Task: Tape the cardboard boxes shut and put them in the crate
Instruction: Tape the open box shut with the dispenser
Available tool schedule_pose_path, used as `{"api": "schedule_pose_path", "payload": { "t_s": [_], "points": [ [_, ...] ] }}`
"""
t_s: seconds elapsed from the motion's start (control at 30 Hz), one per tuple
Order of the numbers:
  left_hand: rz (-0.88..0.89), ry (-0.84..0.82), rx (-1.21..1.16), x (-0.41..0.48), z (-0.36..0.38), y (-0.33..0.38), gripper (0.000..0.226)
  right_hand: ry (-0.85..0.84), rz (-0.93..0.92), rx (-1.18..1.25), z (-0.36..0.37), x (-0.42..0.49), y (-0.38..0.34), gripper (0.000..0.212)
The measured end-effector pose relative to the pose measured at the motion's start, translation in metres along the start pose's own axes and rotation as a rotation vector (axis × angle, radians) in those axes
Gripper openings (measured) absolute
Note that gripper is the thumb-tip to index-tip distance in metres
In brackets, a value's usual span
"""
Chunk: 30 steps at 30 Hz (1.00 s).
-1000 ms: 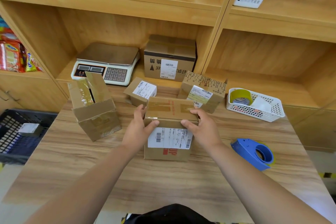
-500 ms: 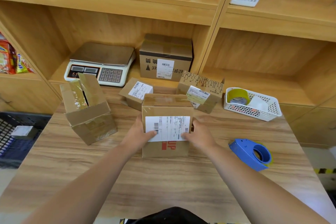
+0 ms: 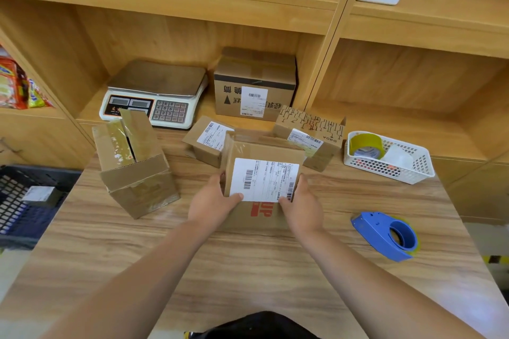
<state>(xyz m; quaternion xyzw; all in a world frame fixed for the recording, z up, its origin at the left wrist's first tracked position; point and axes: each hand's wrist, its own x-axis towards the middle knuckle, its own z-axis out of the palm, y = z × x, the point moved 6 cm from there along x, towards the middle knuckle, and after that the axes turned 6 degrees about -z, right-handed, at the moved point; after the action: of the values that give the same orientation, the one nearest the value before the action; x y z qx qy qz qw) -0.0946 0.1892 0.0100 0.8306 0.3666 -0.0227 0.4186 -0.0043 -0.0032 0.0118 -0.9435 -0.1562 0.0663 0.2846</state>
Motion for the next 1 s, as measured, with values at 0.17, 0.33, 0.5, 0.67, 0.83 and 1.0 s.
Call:
{"api": "schedule_pose_path", "payload": {
  "t_s": [0.17, 0.33, 0.5, 0.67, 0.83, 1.0],
  "points": [
    [0.046, 0.085, -0.001, -0.002, -0.008, 0.010, 0.082, -0.034, 0.061, 0.028, 0.011, -0.003, 0.003, 0.087],
    [0.132, 0.146, 0.116, -0.006, -0.016, 0.025, 0.076, 0.011, 0.090, 0.049, 0.007, -0.006, 0.008, 0.101],
    [0.286, 0.161, 0.326, -0.017, -0.016, 0.051, 0.069, 0.162, -0.072, -0.069, -0.020, -0.004, -0.003, 0.107],
    [0.363, 0.094, 0.368, -0.023, -0.002, 0.061, 0.067, 0.194, -0.241, -0.154, -0.029, -0.008, -0.008, 0.113],
    [0.436, 0.040, 0.372, -0.031, 0.016, 0.060, 0.069, 0.191, -0.214, -0.131, -0.029, -0.024, 0.004, 0.111],
    [0.594, 0.013, 0.432, -0.038, 0.040, 0.055, 0.069, 0.183, -0.155, -0.141, -0.033, -0.040, 0.025, 0.105]
  ]
}}
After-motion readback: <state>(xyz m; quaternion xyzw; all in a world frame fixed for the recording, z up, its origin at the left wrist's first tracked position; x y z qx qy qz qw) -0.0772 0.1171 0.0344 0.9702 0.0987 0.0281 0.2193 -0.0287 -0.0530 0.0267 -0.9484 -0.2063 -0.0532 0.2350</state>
